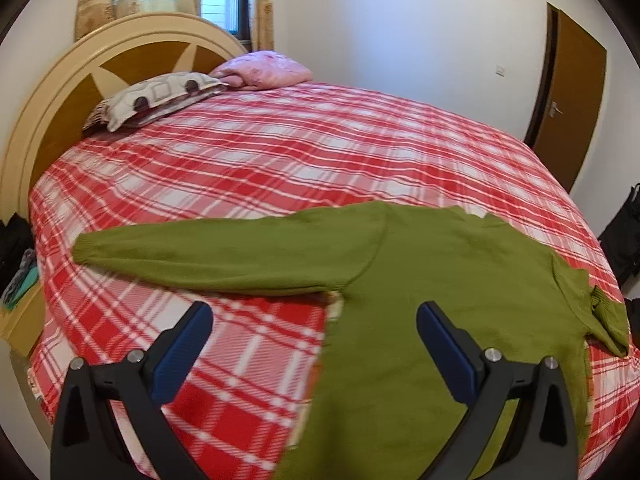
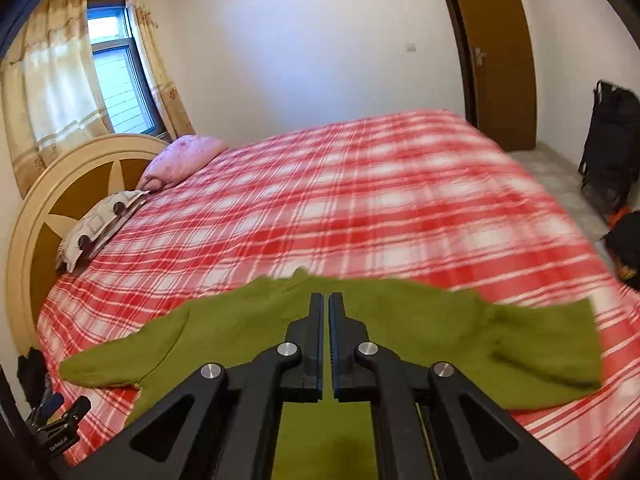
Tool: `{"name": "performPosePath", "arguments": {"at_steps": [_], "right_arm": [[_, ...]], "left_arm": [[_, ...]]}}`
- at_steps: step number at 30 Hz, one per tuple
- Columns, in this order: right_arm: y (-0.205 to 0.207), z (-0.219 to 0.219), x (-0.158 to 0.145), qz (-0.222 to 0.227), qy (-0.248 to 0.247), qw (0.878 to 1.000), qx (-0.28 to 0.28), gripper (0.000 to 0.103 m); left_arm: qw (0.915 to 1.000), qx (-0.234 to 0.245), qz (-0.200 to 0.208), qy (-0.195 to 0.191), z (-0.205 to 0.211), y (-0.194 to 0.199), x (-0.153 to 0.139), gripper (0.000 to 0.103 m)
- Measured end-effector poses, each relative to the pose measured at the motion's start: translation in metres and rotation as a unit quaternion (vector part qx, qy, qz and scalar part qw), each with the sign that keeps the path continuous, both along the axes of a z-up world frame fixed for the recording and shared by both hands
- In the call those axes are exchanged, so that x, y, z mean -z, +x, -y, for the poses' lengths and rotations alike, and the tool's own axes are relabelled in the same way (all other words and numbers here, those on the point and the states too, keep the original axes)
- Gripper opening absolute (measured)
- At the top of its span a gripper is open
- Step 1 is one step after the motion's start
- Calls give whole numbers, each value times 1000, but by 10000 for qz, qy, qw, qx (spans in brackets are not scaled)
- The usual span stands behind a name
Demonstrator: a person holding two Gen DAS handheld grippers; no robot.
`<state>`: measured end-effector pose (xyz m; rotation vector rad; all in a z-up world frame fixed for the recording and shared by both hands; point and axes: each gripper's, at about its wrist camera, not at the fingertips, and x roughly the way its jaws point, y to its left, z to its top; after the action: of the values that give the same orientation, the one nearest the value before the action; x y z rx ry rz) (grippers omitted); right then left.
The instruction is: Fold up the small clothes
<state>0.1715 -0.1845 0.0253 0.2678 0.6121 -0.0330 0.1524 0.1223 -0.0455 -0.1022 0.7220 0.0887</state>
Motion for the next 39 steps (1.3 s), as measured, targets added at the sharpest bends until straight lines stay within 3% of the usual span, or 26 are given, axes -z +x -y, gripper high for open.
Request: {"name": "performPosePath", "arguments": {"at_steps": [5, 9, 13, 18, 19, 20, 22, 24, 25, 29, 33, 34, 37, 39], "right_arm": [[6, 28, 35, -249, 112, 9994, -211, 3], [-15, 88, 51, -377, 388, 9984, 156, 3], [-39, 135, 56, -566, 527, 9957, 509, 3], [-48, 173, 70, -760, 905, 9911, 606, 4], [-47, 180, 74, -813, 1092, 9889, 592, 15], [-48, 186, 77, -827, 1294, 9865, 574, 49], [-50, 199, 83, -682, 1797, 9802, 485, 93], [-51, 205, 86, -492, 2132, 9748, 447, 93], [-49, 204, 86, -596, 1966, 9771, 557, 93], [-35, 181, 84, -960, 655, 9921, 470, 93], [-17, 161, 96, -1276, -511, 9900, 319, 93], [-12, 158, 102, -1366, -735, 9875, 270, 88], [2, 155, 121, -1694, -1193, 9781, 200, 46], [8, 157, 132, -1858, -1255, 9743, 203, 44]], "left_arm": [[9996, -184, 17, 205, -20, -3, 8, 103], [9995, -250, -206, 14, -27, 4, 22, 103], [9986, -133, -450, -228, -17, 11, 32, 103], [9988, 99, -474, -63, 9, 13, 31, 103], [9988, 149, -456, -3, 13, 12, 30, 103], [9988, 185, -445, 45, 16, 11, 28, 103], [9987, 237, -424, 144, 21, 9, 26, 103], [9987, 229, -418, 201, 22, 9, 24, 103], [9986, 209, -433, 211, 22, 9, 24, 103], [9985, 136, -492, 190, 21, 11, 24, 103], [9985, 123, -471, 239, 24, 10, 23, 103], [9985, 135, -472, 254, 25, 10, 22, 103], [9984, 138, -454, 311, 27, 7, 20, 103], [9985, 95, -410, 338, 24, 6, 18, 103]]}}
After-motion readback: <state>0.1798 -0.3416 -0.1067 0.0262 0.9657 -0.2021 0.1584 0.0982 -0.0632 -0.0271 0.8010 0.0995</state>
